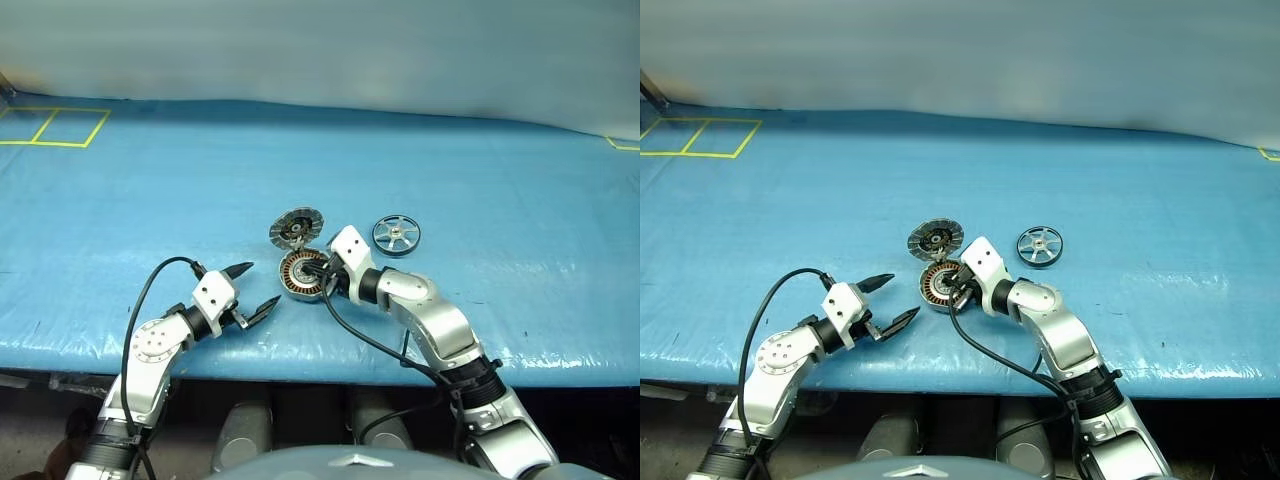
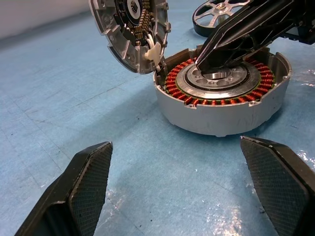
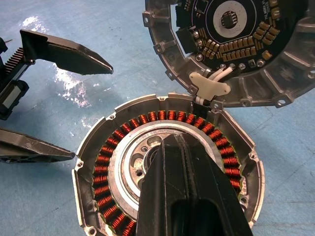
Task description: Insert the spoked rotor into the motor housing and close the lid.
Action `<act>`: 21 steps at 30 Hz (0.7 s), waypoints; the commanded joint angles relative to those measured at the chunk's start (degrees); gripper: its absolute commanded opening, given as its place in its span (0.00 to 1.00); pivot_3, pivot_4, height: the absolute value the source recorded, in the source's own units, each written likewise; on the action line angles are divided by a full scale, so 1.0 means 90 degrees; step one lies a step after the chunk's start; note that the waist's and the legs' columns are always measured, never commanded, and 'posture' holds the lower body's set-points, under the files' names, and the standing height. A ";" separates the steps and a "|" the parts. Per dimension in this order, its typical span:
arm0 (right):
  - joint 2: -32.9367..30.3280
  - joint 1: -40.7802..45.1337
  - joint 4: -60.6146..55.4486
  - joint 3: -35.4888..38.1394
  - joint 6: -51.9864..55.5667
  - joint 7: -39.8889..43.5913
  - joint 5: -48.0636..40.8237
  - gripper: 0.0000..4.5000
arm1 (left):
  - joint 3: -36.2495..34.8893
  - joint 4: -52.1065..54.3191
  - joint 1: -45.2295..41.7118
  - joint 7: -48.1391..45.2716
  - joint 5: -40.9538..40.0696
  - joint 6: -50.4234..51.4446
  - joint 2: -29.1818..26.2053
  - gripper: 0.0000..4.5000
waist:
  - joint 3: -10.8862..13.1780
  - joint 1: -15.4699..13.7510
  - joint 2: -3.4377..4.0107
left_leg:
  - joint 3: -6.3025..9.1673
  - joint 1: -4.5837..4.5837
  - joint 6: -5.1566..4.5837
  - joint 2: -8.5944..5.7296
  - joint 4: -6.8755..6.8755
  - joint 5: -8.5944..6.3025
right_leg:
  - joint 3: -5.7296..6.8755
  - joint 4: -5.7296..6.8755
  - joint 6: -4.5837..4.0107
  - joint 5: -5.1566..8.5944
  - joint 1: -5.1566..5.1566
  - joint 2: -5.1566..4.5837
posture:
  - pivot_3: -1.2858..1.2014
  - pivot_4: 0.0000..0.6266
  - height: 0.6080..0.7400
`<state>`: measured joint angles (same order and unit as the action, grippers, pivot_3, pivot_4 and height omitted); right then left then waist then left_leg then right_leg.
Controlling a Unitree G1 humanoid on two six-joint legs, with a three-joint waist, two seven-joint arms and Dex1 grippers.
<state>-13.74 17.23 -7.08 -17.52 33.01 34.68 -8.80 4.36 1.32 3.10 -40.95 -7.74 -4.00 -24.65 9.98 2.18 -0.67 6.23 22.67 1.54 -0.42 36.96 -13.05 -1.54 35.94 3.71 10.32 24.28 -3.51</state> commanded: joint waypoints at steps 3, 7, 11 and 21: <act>-0.0019 0.0097 -0.0356 0.0031 0.0010 0.0046 -0.0090 0.00 | -0.0004 0.0026 -0.0045 0.0035 -0.0024 -0.0106 0.0036 1.00 | 0.0000 0.0000 0.0000 | 0.0000 0.0000 0.0000 0.0000 0.0000 0.0000 | 0.0000 0.0000 0.0000 0.0000 0.0000 0.0000 | 0.52 0.24 1.00; -0.0047 0.0061 -0.0333 -0.0061 0.0040 0.0066 -0.0056 0.00 | -0.0002 0.0034 -0.0030 0.0052 -0.0025 -0.0093 0.0051 1.00 | 0.0000 0.0000 0.0000 | 0.0000 0.0000 0.0000 0.0000 0.0000 0.0000 | 0.0000 0.0000 0.0000 0.0000 0.0000 0.0000 | 0.52 0.24 1.00; -0.0063 0.0065 -0.0316 -0.0082 0.0068 0.0046 -0.0054 0.00 | -0.0013 0.0049 -0.0009 0.0079 -0.0031 -0.0045 0.0073 1.00 | 0.0000 -0.0001 0.0000 | 0.0000 0.0000 0.0000 0.0000 0.0000 0.0000 | 0.0000 0.0000 0.0000 0.0000 0.0000 0.0000 | 0.52 0.24 1.00; -0.0263 0.0008 0.0180 -0.0617 0.0150 -0.0177 0.0609 0.00 | -0.0009 0.0046 0.0011 0.0153 -0.0015 -0.0045 0.0074 1.00 | -0.0006 0.0007 0.0000 | 0.0000 -0.0007 0.0000 0.0000 0.0000 0.0000 | 0.0000 0.0001 0.0000 0.0000 -0.0004 0.0000 | 0.52 0.24 1.00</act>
<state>-15.50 17.98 -7.70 -20.95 33.53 34.08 -5.71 4.39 0.70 3.19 -39.95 -7.70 -3.99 -24.14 9.92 2.24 -0.67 6.22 22.58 1.54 -0.42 36.96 -13.05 -1.54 35.95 3.71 10.33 24.22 -3.51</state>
